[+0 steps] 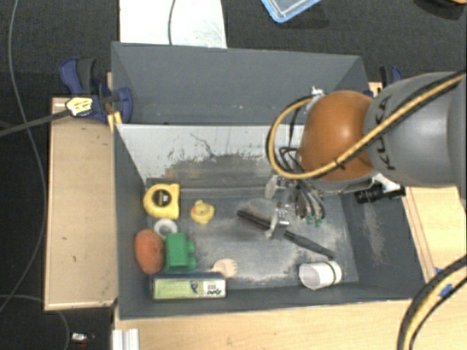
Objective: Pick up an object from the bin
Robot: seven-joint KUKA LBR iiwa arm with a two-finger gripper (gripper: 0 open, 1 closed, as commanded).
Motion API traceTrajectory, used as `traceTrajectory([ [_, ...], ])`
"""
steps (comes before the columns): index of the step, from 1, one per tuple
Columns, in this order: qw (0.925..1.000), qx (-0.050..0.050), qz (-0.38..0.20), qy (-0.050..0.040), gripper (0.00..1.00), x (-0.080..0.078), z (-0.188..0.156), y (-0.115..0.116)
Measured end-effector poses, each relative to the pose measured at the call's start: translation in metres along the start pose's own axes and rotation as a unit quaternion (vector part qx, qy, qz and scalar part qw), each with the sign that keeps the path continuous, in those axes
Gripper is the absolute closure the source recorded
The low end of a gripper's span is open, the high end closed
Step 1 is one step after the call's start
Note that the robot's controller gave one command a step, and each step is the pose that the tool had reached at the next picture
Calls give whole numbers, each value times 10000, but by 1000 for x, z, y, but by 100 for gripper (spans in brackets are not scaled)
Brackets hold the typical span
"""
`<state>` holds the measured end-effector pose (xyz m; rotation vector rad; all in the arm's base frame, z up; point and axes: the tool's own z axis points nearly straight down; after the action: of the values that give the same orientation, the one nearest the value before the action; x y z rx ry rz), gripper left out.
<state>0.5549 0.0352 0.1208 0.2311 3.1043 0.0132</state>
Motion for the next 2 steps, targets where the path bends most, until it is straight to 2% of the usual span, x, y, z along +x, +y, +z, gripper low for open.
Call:
traceTrajectory([
  [1,9992,4,400,46,100,-1,48,-8],
  [2,9992,3,408,46,100,-1,48,-8],
])
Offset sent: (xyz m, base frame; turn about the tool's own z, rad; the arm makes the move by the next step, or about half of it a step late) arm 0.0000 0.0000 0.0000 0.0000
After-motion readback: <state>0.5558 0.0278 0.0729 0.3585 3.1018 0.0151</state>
